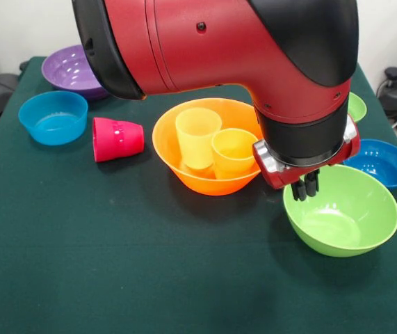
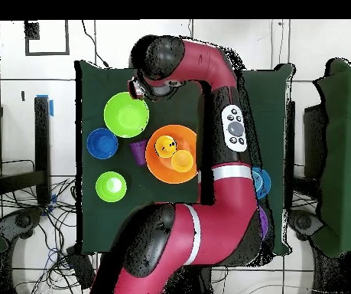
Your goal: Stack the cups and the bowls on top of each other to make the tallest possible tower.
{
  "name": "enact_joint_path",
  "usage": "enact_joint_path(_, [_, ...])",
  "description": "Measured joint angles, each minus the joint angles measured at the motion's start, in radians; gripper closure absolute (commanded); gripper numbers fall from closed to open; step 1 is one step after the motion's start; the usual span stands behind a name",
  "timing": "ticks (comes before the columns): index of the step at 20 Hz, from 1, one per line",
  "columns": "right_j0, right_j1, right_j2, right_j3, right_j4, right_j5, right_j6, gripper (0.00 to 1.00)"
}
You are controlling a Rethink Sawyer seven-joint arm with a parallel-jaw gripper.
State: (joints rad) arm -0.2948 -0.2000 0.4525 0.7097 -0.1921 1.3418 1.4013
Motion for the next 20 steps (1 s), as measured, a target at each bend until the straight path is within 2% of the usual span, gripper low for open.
enact_joint_path(5, [0.0,0.003,0.0,0.0,-0.002,0.0,0.0,1.0])
enact_joint_path(6, [0.0,0.004,0.0,0.0,-0.003,0.0,0.0,0.0])
enact_joint_path(20, [0.0,0.013,0.0,0.0,-0.01,0.0,0.0,0.0])
